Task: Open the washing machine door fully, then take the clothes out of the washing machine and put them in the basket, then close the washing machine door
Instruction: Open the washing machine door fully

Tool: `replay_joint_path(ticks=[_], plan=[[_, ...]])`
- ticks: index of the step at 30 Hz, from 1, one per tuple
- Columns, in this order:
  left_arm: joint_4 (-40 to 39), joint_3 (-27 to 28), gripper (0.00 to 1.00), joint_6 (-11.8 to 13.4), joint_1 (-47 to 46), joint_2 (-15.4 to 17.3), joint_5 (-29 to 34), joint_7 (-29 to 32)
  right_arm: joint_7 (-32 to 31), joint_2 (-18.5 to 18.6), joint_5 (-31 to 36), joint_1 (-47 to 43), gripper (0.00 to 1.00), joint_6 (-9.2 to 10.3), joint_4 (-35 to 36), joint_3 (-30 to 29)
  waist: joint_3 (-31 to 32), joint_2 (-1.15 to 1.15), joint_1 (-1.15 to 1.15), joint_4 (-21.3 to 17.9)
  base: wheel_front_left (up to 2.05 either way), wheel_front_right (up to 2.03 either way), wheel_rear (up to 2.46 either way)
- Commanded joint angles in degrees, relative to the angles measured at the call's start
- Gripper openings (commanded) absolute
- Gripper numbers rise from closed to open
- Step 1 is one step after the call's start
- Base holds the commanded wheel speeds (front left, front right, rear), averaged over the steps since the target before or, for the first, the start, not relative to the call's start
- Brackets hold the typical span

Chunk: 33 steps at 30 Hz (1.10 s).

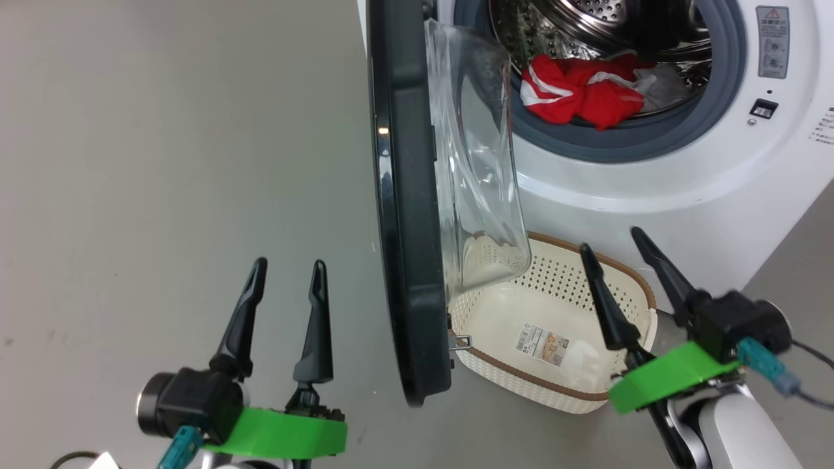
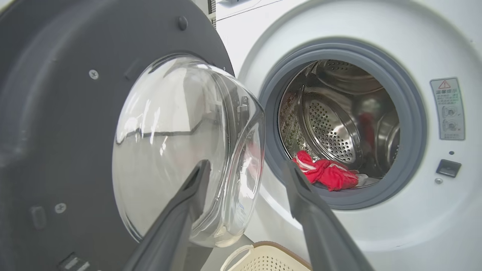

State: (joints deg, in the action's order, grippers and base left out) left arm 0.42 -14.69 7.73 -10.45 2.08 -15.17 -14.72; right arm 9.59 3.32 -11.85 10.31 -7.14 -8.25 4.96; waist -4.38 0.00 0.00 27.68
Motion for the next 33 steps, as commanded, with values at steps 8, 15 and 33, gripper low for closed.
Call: replay_joint_path(ticks=[8, 15, 33], plan=[[-2.8, 3.0, 1.0, 0.9, 0.8, 0.8, 1.0, -0.3, 4.3, -0.4, 4.0, -4.3, 1.0, -0.35, 4.4, -2.1, -0.5, 0.0, 0.0, -1.5, 0.0, 0.0, 0.0], [-2.6, 3.3, 1.0, 0.6, 1.6, 0.8, 1.2, -0.3, 5.0, -0.4, 3.1, -7.1, 1.0, -0.35, 5.6, -2.5, -0.4, 0.0, 0.0, -2.1, 0.0, 0.0, 0.0], [-1.5, 3.1, 1.0, 0.5, 2.4, 0.8, 0.5, -0.3, 5.4, -0.4, 1.0, -10.5, 1.0, -0.35, 6.4, -4.0, -0.1, 0.0, 0.0, -2.6, 0.0, 0.0, 0.0]])
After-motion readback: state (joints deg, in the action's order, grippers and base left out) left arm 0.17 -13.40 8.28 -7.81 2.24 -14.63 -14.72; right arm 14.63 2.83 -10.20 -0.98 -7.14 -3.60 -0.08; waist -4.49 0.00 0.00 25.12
